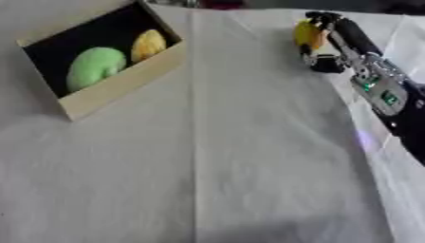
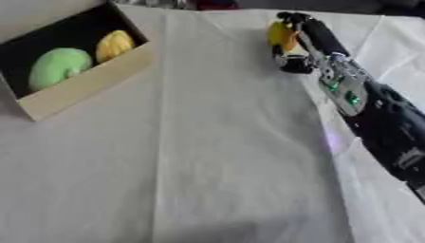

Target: Pick up objects on the table and place them in the box.

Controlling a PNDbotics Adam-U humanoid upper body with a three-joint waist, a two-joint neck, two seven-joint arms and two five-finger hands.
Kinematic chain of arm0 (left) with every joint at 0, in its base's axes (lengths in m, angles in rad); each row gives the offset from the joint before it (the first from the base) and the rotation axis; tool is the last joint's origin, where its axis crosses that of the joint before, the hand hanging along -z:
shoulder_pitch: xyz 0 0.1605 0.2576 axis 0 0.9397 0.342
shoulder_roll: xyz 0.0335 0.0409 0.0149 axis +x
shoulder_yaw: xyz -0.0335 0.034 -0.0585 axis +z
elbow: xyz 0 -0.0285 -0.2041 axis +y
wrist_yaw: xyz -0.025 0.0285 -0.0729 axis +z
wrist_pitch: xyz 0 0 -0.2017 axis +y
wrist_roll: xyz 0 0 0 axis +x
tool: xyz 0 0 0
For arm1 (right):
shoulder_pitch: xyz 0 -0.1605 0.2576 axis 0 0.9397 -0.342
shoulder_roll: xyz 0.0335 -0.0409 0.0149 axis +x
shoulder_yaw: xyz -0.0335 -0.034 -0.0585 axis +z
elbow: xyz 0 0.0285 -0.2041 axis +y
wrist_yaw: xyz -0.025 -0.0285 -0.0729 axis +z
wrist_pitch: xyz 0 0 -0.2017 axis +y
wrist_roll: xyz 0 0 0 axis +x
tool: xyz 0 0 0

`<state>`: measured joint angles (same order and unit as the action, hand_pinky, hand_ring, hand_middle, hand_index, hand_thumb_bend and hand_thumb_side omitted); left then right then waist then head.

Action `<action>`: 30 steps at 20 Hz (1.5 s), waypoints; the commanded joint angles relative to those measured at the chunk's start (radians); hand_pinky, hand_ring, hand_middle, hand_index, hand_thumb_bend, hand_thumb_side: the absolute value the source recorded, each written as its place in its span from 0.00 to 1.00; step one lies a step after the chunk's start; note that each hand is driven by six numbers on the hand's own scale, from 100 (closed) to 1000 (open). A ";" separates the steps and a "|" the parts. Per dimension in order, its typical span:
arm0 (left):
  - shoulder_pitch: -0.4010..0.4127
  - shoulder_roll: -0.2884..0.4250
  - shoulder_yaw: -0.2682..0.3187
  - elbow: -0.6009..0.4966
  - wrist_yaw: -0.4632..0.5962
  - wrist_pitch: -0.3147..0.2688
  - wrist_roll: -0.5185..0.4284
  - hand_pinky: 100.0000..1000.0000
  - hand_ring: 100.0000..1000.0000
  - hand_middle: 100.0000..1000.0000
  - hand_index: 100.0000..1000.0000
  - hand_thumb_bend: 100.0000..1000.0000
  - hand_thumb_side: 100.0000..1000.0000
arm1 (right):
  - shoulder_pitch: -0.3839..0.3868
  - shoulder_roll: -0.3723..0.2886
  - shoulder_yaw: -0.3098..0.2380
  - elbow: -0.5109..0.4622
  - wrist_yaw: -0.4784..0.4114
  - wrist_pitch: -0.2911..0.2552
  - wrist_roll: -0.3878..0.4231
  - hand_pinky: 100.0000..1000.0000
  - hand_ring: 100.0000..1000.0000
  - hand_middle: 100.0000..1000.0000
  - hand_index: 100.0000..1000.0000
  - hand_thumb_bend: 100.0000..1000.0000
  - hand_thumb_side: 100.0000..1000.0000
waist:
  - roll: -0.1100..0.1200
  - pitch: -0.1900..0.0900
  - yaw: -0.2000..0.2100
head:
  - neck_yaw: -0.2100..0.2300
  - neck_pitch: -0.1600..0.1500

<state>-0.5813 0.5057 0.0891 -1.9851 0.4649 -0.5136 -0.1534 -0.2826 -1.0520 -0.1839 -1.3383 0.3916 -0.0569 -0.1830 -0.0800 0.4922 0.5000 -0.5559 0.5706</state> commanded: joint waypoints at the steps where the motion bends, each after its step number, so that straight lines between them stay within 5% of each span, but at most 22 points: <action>1: -0.013 0.014 0.009 -0.015 0.005 0.003 -0.005 0.83 0.78 0.66 0.78 0.00 0.52 | -0.008 -0.027 0.001 -0.033 -0.045 -0.019 -0.026 0.77 0.61 0.57 0.77 0.00 0.00 | -0.002 -0.010 -0.006 | 0.003 0.000; 8: -0.015 0.008 0.006 -0.015 0.012 0.013 -0.012 0.83 0.78 0.65 0.78 0.00 0.52 | -0.004 -0.026 0.017 -0.073 -0.077 -0.071 -0.063 0.73 0.55 0.50 0.51 0.00 0.00 | -0.005 -0.022 -0.015 | 0.001 0.005; 16: -0.014 0.003 0.008 -0.015 0.020 0.022 -0.011 0.83 0.78 0.66 0.78 0.00 0.52 | 0.021 -0.018 0.018 -0.131 -0.036 -0.124 -0.125 0.71 0.54 0.47 0.48 0.00 0.00 | -0.012 -0.033 -0.023 | 0.002 0.010; 22: -0.005 0.009 0.006 -0.015 0.021 0.030 -0.008 0.83 0.78 0.66 0.78 0.00 0.52 | 0.029 -0.036 0.031 -0.243 -0.029 -0.158 -0.136 0.68 0.54 0.45 0.47 0.00 0.00 | -0.006 -0.059 -0.058 | 0.019 0.045; 30: 0.001 0.012 -0.005 -0.015 0.025 0.039 -0.006 0.83 0.78 0.66 0.78 0.00 0.52 | -0.068 -0.088 0.092 -0.418 -0.153 -0.190 -0.077 0.67 0.54 0.45 0.47 0.00 0.00 | -0.005 -0.107 -0.079 | -0.001 0.101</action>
<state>-0.5727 0.4925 0.0821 -1.9851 0.4863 -0.4778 -0.1606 -0.3385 -1.0852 -0.0904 -1.7217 0.2669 -0.2428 -0.2708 -0.0826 0.4235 0.4207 -0.5500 0.6622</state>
